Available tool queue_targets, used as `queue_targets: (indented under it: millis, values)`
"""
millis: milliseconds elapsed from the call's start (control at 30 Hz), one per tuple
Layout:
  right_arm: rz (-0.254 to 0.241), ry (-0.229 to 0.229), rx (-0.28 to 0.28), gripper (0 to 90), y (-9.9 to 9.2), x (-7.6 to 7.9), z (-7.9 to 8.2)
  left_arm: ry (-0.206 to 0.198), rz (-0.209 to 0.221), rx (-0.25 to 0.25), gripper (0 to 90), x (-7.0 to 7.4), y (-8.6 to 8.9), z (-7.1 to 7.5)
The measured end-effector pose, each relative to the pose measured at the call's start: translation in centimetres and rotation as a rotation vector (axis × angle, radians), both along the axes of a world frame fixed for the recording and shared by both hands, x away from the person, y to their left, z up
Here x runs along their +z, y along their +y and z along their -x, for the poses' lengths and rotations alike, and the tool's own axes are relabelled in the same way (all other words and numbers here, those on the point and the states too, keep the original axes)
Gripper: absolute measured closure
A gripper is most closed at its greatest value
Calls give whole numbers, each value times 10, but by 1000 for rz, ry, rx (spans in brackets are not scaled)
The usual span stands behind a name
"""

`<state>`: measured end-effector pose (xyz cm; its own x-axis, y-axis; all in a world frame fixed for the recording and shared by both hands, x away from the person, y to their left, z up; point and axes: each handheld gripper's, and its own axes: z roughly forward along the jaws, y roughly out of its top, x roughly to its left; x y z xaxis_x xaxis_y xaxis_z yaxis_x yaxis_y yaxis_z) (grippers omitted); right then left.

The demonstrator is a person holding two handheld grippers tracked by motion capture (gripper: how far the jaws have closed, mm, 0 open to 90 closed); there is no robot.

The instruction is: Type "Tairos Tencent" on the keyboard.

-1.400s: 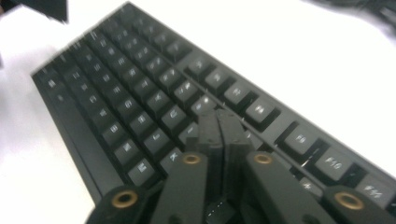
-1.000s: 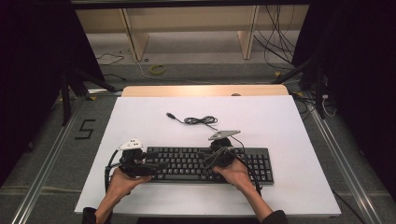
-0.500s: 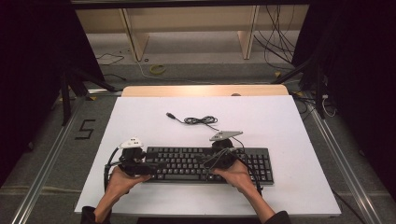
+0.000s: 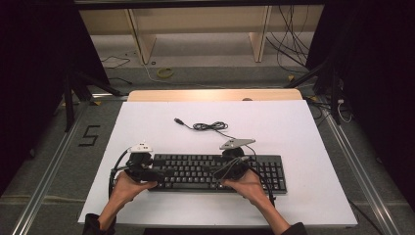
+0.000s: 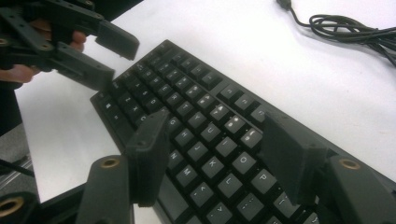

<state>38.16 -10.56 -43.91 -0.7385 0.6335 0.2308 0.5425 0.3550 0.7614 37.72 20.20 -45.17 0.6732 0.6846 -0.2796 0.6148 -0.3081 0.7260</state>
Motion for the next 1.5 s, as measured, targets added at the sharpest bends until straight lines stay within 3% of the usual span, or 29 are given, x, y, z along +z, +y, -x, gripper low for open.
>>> queue_targets:
  millis: [367, 667, 967, 1233, 1500]
  values:
    - [-2, -12, -1, 382, -3, 1, 3, 18, -36, -13, 444, 0, -4, -7]
    - [-17, -18, 11, 373, -6, 2, 7, 34, -135, -44, 658, -7, -11, -11]
    - [-23, -28, 15, 366, -7, 4, 10, 47, -177, -60, 824, -11, -13, -13]
    - [-23, -27, 13, 366, -9, 4, 10, 49, -192, -75, 885, -13, -16, -14]
    - [-26, -26, 12, 367, -9, 4, 11, 57, -201, -78, 890, -15, -17, -15]
